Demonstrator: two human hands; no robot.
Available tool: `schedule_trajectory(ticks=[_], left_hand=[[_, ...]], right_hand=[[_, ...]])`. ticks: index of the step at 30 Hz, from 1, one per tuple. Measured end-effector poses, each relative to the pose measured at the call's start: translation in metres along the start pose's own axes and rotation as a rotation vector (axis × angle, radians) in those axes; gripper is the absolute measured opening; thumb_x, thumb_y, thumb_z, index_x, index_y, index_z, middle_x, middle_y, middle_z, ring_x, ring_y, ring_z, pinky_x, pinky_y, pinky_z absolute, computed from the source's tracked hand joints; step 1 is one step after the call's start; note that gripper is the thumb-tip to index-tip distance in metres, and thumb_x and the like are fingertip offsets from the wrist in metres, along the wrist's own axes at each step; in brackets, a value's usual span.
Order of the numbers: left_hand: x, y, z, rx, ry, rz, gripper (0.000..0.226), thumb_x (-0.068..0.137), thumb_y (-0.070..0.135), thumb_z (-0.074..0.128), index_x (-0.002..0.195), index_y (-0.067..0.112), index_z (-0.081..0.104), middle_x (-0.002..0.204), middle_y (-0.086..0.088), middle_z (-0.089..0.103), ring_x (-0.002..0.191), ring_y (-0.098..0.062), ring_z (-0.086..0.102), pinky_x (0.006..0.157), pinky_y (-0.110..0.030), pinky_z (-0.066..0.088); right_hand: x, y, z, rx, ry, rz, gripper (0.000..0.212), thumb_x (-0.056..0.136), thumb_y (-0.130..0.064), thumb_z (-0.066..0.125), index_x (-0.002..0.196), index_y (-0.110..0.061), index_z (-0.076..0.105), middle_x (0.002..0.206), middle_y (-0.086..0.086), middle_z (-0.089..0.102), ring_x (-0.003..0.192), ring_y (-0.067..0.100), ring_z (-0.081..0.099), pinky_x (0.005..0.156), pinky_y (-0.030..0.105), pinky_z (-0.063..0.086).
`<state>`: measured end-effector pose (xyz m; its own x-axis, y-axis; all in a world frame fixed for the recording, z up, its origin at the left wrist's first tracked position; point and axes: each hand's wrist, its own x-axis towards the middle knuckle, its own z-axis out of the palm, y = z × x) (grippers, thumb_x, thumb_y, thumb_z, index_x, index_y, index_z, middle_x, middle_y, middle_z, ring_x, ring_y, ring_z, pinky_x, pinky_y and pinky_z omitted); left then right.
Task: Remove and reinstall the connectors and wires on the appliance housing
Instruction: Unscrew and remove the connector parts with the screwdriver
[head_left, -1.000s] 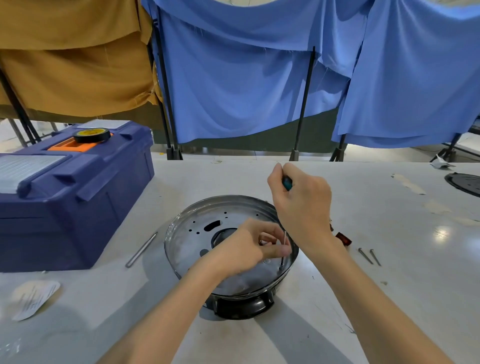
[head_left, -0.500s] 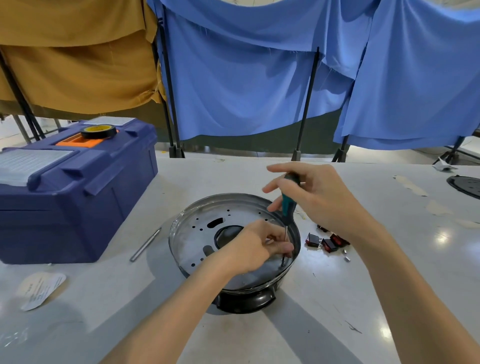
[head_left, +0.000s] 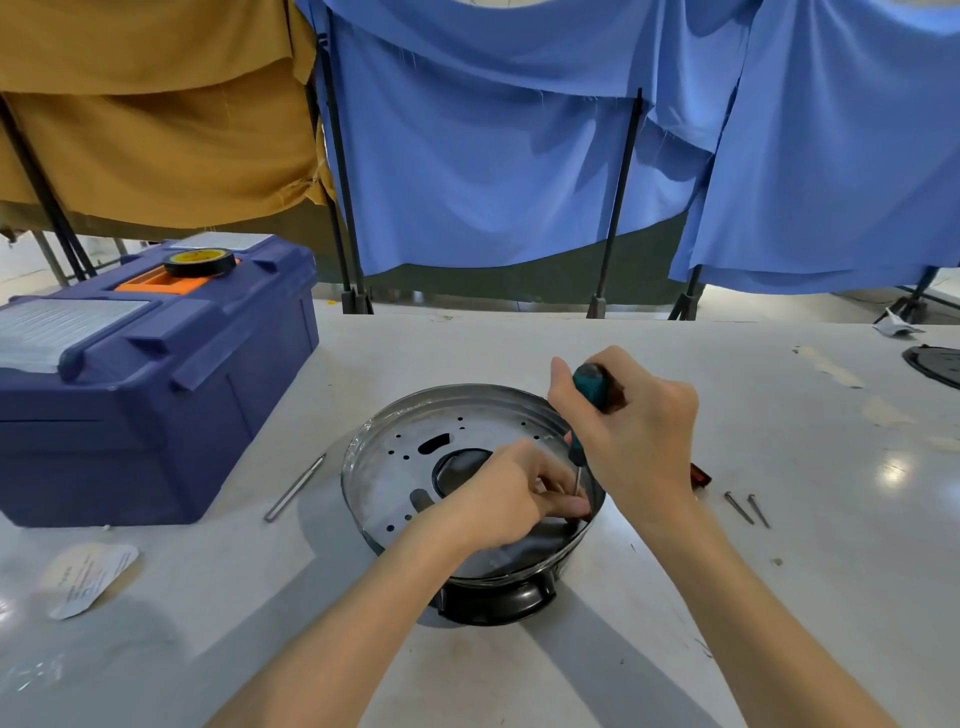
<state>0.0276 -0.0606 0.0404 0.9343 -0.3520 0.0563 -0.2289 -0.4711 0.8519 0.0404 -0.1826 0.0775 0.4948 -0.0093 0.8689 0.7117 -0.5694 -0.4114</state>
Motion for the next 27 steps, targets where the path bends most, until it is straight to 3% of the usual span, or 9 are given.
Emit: schedule_trajectory(ticks=[4, 6, 8, 9, 12, 15, 21, 25, 27], left_hand=[[0.0, -0.001, 0.001, 0.005, 0.008, -0.001, 0.008, 0.088, -0.001, 0.064, 0.084, -0.003, 0.071, 0.076, -0.011, 0.064, 0.073, -0.011, 0.056, 0.075, -0.02, 0.051], [0.001, -0.001, 0.001, 0.022, 0.012, -0.007, 0.009, 0.088, 0.001, 0.065, 0.083, -0.002, 0.072, 0.075, -0.005, 0.063, 0.073, -0.011, 0.055, 0.078, -0.024, 0.049], [0.001, -0.001, 0.0, 0.015, 0.01, -0.009, 0.009, 0.088, 0.003, 0.066, 0.086, -0.002, 0.073, 0.076, -0.005, 0.064, 0.075, -0.013, 0.056, 0.082, -0.028, 0.05], [0.001, -0.001, -0.001, 0.005, 0.002, -0.012, 0.008, 0.088, 0.004, 0.066, 0.088, 0.0, 0.073, 0.078, -0.007, 0.065, 0.077, -0.015, 0.059, 0.085, -0.03, 0.051], [-0.001, 0.0, -0.004, -0.055, -0.014, -0.019, 0.01, 0.085, 0.015, 0.071, 0.095, 0.011, 0.073, 0.089, -0.004, 0.071, 0.09, -0.012, 0.065, 0.089, -0.026, 0.052], [0.0, 0.003, -0.007, -0.241, 0.006, -0.02, 0.024, 0.081, 0.022, 0.076, 0.103, 0.016, 0.069, 0.104, -0.006, 0.07, 0.099, -0.015, 0.064, 0.09, -0.027, 0.052], [0.005, 0.015, -0.002, -0.378, 0.013, 0.026, 0.021, 0.083, 0.022, 0.074, 0.103, 0.029, 0.071, 0.109, 0.0, 0.071, 0.107, -0.017, 0.063, 0.098, -0.037, 0.047], [0.002, 0.017, -0.001, -0.452, 0.012, 0.027, 0.018, 0.085, 0.022, 0.072, 0.1, 0.032, 0.07, 0.098, 0.01, 0.073, 0.095, -0.003, 0.067, 0.082, -0.022, 0.046], [0.002, 0.019, -0.001, -0.471, 0.008, 0.037, 0.019, 0.088, 0.022, 0.068, 0.107, 0.026, 0.067, 0.098, 0.0, 0.074, 0.094, -0.005, 0.068, 0.077, -0.019, 0.045]], right_hand=[[0.009, 0.001, -0.007, 0.125, -0.175, 0.101, 0.029, 0.086, -0.03, 0.072, 0.069, -0.007, 0.064, 0.051, -0.002, 0.053, 0.048, 0.016, 0.051, 0.05, 0.02, 0.042], [0.016, 0.002, -0.016, 0.322, -0.354, 0.207, 0.011, 0.089, -0.024, 0.067, 0.09, -0.014, 0.074, 0.066, -0.004, 0.068, 0.06, 0.012, 0.066, 0.062, 0.023, 0.055], [0.021, 0.005, -0.024, 0.417, -0.477, 0.246, 0.019, 0.092, -0.018, 0.064, 0.109, -0.016, 0.072, 0.082, 0.0, 0.075, 0.071, 0.013, 0.073, 0.071, 0.027, 0.06], [0.022, 0.008, -0.027, 0.387, -0.491, 0.214, 0.019, 0.091, -0.019, 0.065, 0.108, -0.014, 0.072, 0.084, 0.001, 0.075, 0.073, 0.012, 0.074, 0.072, 0.028, 0.061], [0.021, 0.007, -0.027, 0.231, -0.374, 0.141, 0.027, 0.083, -0.032, 0.071, 0.091, -0.007, 0.073, 0.073, 0.002, 0.072, 0.067, 0.015, 0.072, 0.067, 0.035, 0.061], [0.017, 0.008, -0.022, 0.026, -0.193, 0.055, 0.027, 0.081, -0.032, 0.077, 0.077, -0.007, 0.069, 0.061, -0.001, 0.064, 0.054, 0.019, 0.061, 0.057, 0.041, 0.055], [0.014, 0.004, -0.016, -0.198, -0.048, -0.027, 0.034, 0.081, -0.037, 0.069, 0.064, -0.01, 0.06, 0.047, -0.003, 0.051, 0.042, 0.016, 0.043, 0.044, 0.029, 0.043], [0.015, 0.004, -0.017, -0.319, -0.019, -0.08, 0.039, 0.082, -0.041, 0.068, 0.06, -0.01, 0.06, 0.044, -0.002, 0.051, 0.039, 0.016, 0.042, 0.044, 0.024, 0.039], [0.015, 0.003, -0.019, -0.346, -0.04, -0.065, 0.04, 0.084, -0.044, 0.066, 0.062, -0.011, 0.061, 0.046, -0.003, 0.052, 0.041, 0.015, 0.044, 0.045, 0.024, 0.039]])
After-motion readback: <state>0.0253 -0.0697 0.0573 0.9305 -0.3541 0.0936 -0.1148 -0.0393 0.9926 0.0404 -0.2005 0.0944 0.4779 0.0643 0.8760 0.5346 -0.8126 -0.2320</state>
